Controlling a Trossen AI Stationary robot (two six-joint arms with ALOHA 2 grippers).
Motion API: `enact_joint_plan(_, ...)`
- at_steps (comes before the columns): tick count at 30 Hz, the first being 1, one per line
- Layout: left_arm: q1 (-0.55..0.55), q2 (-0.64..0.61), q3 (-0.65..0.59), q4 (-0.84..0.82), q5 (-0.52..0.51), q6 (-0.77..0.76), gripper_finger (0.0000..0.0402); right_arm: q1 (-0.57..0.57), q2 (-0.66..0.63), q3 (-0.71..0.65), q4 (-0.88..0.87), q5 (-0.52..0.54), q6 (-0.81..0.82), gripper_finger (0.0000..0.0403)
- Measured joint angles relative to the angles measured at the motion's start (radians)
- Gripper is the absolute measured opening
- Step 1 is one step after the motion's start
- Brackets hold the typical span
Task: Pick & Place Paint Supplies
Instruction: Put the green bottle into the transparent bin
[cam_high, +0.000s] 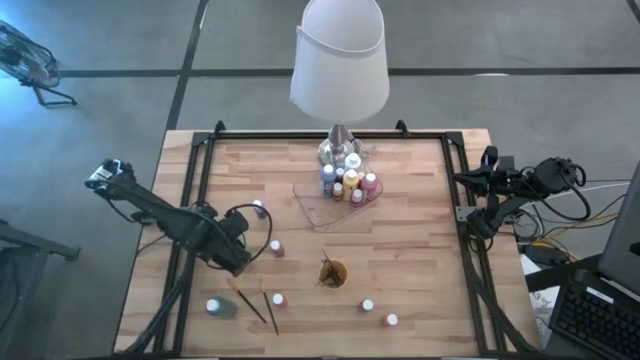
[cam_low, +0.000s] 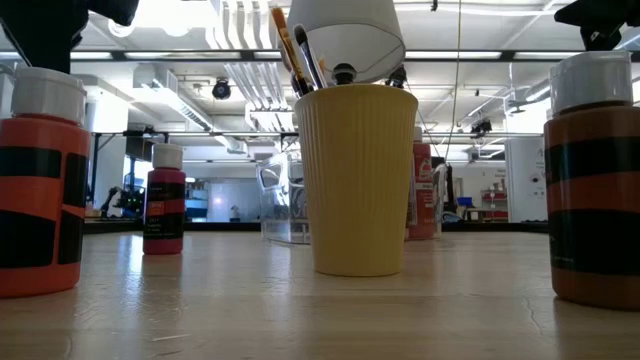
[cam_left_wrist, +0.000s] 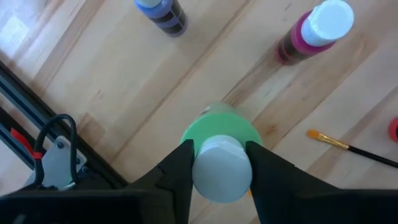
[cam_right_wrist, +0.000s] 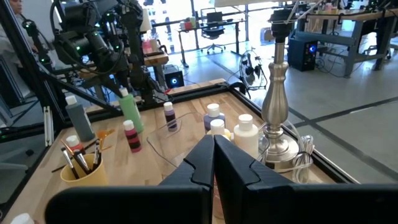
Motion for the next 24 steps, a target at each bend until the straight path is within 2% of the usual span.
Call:
enact_joint_plan(4, 0.001, 0.000, 0.000, -0.002, 0.000, 0.010, 0.0134, 0.000, 0.000, 0.000, 0.000, 0.000, 0.000, 0.0008)
enact_joint_plan(11, 0.001, 0.000, -0.001, -0.004, 0.003, 0.024, 0.0174, 0.000, 0.000, 0.000, 0.000, 0.000, 0.000, 0.0008)
enact_joint_plan(24, 0.000, 0.000, -0.001, -0.004, 0.018, 0.047, 0.0176, 0.000, 0.000, 0.000, 0.000, 0.000, 0.000, 0.0008)
